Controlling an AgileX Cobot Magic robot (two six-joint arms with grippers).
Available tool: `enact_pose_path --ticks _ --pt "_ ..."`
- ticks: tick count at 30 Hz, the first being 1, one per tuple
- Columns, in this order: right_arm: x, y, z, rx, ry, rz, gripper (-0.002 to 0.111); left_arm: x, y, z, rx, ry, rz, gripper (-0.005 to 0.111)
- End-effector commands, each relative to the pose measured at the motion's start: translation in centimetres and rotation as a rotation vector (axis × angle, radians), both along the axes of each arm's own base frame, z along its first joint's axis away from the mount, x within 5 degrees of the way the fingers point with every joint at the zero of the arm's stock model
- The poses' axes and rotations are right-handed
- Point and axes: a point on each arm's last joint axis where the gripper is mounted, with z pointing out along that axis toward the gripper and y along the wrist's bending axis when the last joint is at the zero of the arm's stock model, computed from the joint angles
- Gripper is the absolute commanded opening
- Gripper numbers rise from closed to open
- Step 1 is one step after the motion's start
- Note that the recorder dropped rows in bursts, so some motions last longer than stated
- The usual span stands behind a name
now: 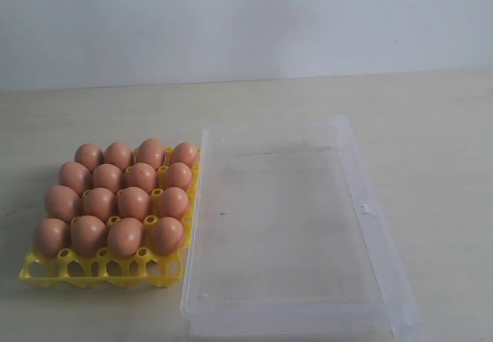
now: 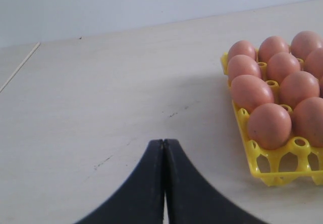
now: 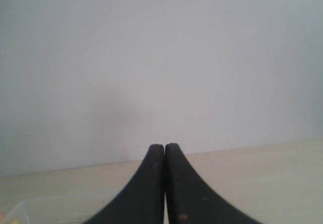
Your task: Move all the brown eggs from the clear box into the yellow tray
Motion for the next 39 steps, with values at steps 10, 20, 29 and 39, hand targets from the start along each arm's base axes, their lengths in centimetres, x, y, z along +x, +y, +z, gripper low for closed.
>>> enact_pose_path --ticks 10,20,29,39 --pt "-0.04 -0.02 -0.11 -0.018 -0.003 -0.006 0.0 -0.01 -0.05 0.24 -0.006 -0.019 -0.005 0.0" --pt "-0.04 -0.02 -0.11 -0.018 -0.003 -0.006 0.0 -0.01 -0.05 0.24 -0.006 -0.019 -0.005 0.0" --pt "-0.03 -0.15 -0.11 -0.018 -0.003 -0.03 0.0 -0.01 -0.05 0.24 -0.006 -0.019 -0.005 0.0" --pt "-0.03 -0.22 -0.11 -0.018 -0.003 -0.042 0.0 -0.01 -0.05 0.24 -0.006 -0.019 -0.005 0.0"
